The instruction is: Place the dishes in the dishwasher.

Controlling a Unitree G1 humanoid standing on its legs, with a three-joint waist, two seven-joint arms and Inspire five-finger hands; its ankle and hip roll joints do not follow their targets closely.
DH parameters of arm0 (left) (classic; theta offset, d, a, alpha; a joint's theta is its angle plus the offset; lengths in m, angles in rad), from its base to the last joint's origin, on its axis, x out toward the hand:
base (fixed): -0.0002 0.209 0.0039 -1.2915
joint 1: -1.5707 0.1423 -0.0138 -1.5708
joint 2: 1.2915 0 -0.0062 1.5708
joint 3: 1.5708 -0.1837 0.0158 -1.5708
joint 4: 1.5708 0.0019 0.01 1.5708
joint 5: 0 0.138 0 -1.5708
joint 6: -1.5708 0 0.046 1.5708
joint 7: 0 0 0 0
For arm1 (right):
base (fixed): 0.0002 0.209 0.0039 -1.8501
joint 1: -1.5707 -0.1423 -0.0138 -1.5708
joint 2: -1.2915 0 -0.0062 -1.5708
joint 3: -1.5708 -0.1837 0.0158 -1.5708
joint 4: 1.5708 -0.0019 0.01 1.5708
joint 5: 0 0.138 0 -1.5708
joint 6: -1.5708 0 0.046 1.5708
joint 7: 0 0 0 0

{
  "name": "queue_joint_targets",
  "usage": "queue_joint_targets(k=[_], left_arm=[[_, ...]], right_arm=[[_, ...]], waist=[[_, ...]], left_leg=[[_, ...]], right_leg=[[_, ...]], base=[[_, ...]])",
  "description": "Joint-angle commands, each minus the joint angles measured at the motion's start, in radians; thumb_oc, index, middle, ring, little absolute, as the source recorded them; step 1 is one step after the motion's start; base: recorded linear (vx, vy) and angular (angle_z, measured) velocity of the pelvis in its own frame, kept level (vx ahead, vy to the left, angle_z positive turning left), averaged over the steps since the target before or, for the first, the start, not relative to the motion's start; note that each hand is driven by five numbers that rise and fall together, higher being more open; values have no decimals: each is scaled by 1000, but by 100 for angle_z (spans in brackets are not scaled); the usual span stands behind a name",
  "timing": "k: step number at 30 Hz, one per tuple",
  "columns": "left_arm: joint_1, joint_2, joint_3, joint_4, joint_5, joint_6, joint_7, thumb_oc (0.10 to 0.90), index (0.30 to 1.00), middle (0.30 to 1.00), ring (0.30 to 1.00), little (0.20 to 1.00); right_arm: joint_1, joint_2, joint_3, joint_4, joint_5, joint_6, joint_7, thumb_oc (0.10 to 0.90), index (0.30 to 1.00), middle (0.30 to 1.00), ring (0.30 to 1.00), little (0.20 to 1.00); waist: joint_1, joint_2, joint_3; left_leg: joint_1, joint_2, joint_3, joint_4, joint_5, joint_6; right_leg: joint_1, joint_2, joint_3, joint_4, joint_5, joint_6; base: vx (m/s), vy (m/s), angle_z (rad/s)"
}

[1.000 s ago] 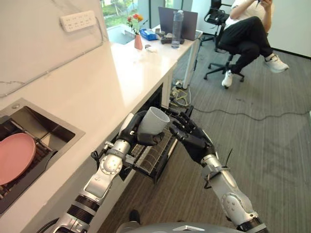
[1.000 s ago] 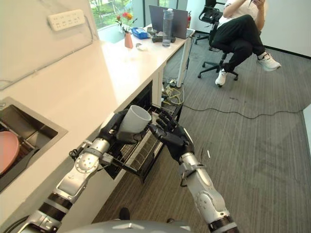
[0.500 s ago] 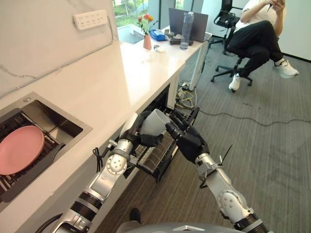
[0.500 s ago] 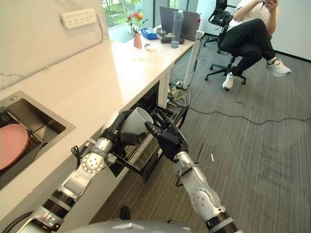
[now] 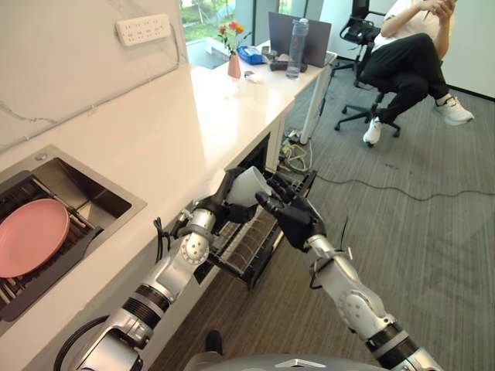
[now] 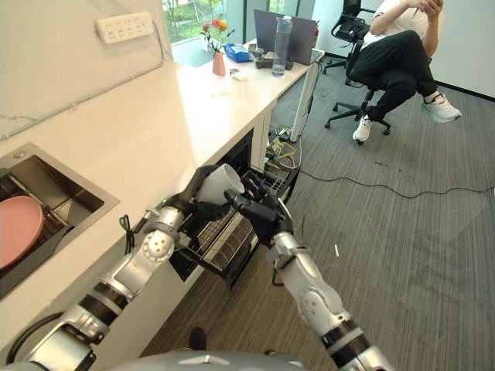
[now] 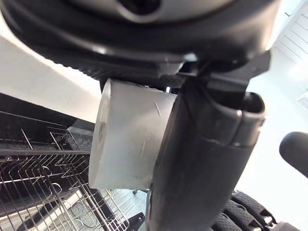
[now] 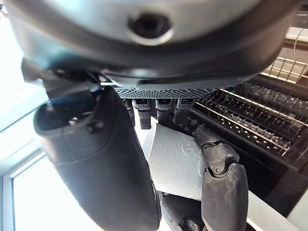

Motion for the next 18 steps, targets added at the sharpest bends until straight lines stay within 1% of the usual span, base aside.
queue_joint_targets(k=[1, 6, 11, 14, 15, 17, 18], left_arm=[[-271, -77, -101, 62, 51, -58, 91, 400, 300, 300, 300, 300], [-305, -121, -148, 100, 47, -48, 143, 400, 300, 300, 300, 300], [-328, -141, -187, 126, 62, -41, 166, 400, 300, 300, 300, 300], [-350, -153, -219, 156, 90, -26, 194, 400, 300, 300, 300, 300], [-360, -160, -228, 178, 110, -12, 214, 400, 300, 300, 300, 300], [-364, -164, -231, 194, 116, -8, 228, 400, 300, 300, 300, 300], [-372, -173, -237, 219, 122, 4, 249, 400, 300, 300, 300, 300]], right_arm=[[-167, 82, 40, -72, -22, -80, 20, 800, 900, 900, 900, 900], [-215, 163, 76, -14, -10, -120, -42, 800, 900, 900, 900, 900], [-245, 202, 99, 24, -23, -138, -83, 800, 900, 900, 900, 900], [-266, 226, 106, 61, -65, -157, -148, 800, 900, 900, 900, 900], [-266, 241, 108, 66, -89, -163, -187, 800, 900, 900, 900, 900], [-268, 249, 110, 70, -94, -174, -207, 800, 900, 900, 900, 900], [-268, 275, 112, 79, -90, -191, -245, 800, 900, 900, 900, 900]], waist=[[29, 53, -8], [32, 56, -4], [34, 58, -2], [35, 62, -1], [34, 63, -1], [33, 64, -1], [31, 66, -1]], left_leg=[[113, 11, 7, 11, -204, -11], [107, 6, 0, 11, -204, -6], [103, 0, -4, 11, -205, -3], [100, -5, -9, 11, -207, -1], [100, -6, -10, 11, -209, 1], [100, -7, -10, 11, -209, 2], [101, -9, -11, 11, -211, 2]], right_leg=[[-62, -21, -26, 12, 19, 62], [-63, -24, -23, 12, 25, 61], [-64, -27, -26, 12, 27, 60], [-65, -30, -27, 13, 31, 61], [-66, -31, -26, 14, 32, 61], [-66, -32, -26, 15, 32, 61], [-66, -32, -26, 16, 32, 60]], base=[[0, 0, 0], [0, 0, 0], [-2, 17, 5], [0, 18, 3], [0, 0, 0], [0, 0, 0], [0, 0, 0]])
